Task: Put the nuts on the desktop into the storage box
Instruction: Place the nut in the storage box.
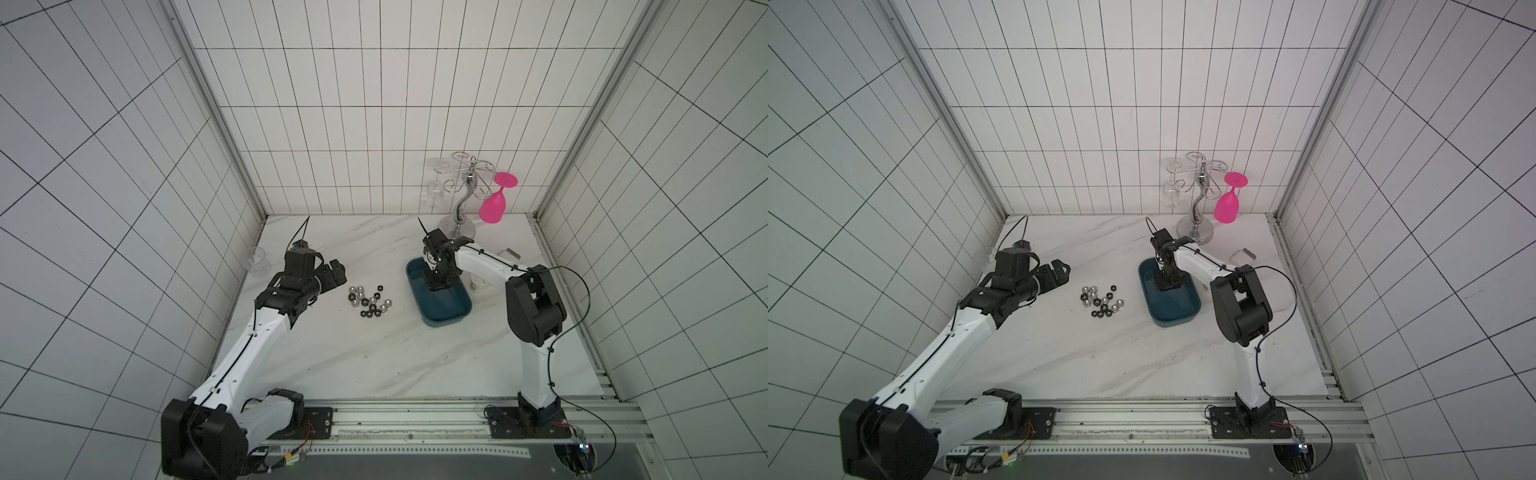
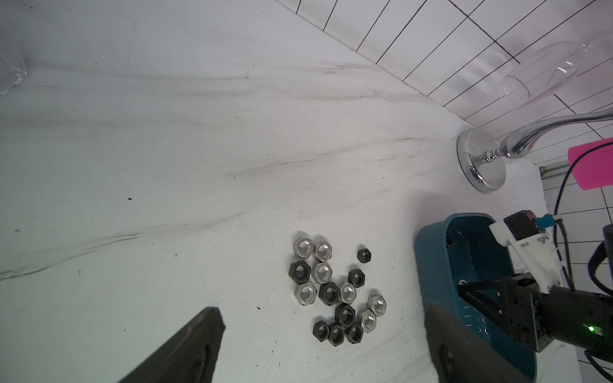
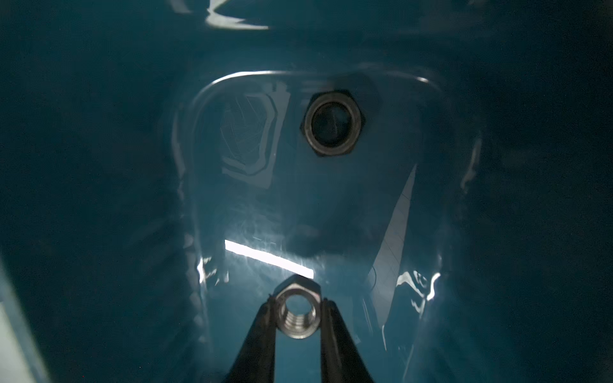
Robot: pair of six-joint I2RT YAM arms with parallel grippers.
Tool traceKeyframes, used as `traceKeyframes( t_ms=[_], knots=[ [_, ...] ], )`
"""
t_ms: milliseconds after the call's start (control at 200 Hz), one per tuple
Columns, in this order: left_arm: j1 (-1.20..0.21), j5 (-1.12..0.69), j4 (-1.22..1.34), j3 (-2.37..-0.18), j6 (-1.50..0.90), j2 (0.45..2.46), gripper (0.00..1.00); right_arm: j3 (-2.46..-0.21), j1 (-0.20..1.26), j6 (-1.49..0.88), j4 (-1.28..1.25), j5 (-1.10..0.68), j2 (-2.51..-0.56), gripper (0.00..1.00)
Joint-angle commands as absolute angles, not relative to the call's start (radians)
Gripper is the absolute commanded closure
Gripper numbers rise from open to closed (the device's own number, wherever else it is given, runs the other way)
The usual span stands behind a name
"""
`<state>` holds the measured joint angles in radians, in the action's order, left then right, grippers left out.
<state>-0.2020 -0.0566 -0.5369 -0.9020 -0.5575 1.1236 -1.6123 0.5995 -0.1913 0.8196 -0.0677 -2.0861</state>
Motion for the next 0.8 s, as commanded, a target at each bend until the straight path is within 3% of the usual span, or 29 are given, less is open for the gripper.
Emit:
traceKeyframes(
  t_ms=[0, 145, 345, 795],
  knots=[
    [-0.206, -0.045, -0.544, -0.933, -0.553, 1.126, 0.02, -1.679, 0.589, -0.183, 0.819, -0.075, -2.130, 0.80],
    [-0.206, -0.036, -0.559, -0.938, -0.547, 1.130, 0.01, -1.722, 0.589, -0.184, 0.826, -0.059, -2.175, 0.72],
    [-0.204, -0.021, -0.598, -0.971, -0.525, 1.170, 0.02, -1.741, 0.589, -0.179, 0.848, -0.045, -2.132, 0.48],
    [-0.206, -0.056, -0.825, -1.214, -0.479, 1.571, 0.03, -1.600, 0.591, -0.225, 0.882, -0.051, -1.683, 0.40]
  ],
)
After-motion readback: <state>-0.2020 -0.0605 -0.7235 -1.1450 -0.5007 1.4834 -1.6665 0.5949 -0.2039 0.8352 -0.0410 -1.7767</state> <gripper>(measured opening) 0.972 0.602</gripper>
